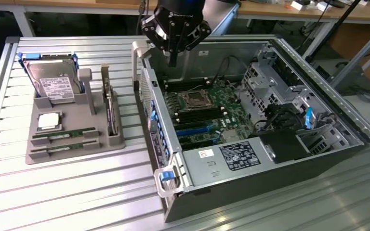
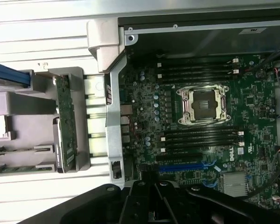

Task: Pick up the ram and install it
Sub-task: 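Reach for the ram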

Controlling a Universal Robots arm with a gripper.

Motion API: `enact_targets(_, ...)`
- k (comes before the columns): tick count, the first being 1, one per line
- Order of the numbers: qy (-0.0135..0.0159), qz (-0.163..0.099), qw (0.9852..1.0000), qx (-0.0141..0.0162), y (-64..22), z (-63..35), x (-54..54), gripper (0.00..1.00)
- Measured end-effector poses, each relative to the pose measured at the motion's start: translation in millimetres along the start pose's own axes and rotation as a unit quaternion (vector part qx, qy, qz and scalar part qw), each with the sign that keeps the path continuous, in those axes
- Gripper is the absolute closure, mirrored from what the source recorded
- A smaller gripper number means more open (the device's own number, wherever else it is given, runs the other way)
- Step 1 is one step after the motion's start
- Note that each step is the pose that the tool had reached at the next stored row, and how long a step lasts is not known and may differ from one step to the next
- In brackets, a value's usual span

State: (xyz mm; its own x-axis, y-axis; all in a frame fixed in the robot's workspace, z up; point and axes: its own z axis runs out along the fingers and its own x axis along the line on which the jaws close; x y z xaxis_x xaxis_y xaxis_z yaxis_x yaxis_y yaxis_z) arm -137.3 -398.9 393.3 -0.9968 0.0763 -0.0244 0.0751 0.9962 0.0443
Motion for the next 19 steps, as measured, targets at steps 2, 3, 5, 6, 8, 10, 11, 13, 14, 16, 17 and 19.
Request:
enact_targets(2, 0.0000, 0.000, 1.0000, 0.0000, -0.1, 0.0, 1.6, 0.90)
enact_targets(3, 0.0000, 0.000, 1.0000, 0.0000, -0.2, -0.1, 2.2, 0.90)
enact_targets(5, 0.0000, 0.000, 1.0000, 0.0000, -0.3, -0.1, 3.4, 0.90)
enact_targets(6, 0.0000, 0.000, 1.0000, 0.0000, -0.3, -0.1, 3.8, 0.90)
enact_targets(8, 0.0000, 0.000, 1.0000, 0.0000, -0.4, -0.1, 5.1, 0.90)
enact_targets(10, 0.0000, 0.000, 1.0000, 0.0000, -0.5, -0.2, 6.4, 0.90)
enact_targets(11, 0.0000, 0.000, 1.0000, 0.0000, -0.5, -0.2, 7.1, 0.90)
enact_targets(13, 0.0000, 0.000, 1.0000, 0.0000, -0.6, -0.2, 7.9, 0.90)
enact_targets(14, 0.0000, 0.000, 1.0000, 0.0000, -0.6, -0.2, 8.5, 0.90)
enact_targets(16, 0.0000, 0.000, 1.0000, 0.0000, -0.7, -0.3, 9.3, 0.90)
enact_targets(17, 0.0000, 0.000, 1.0000, 0.0000, -0.7, -0.3, 9.5, 0.90)
enact_targets(19, 0.0000, 0.000, 1.0000, 0.0000, -0.8, -0.3, 10.4, 0.90)
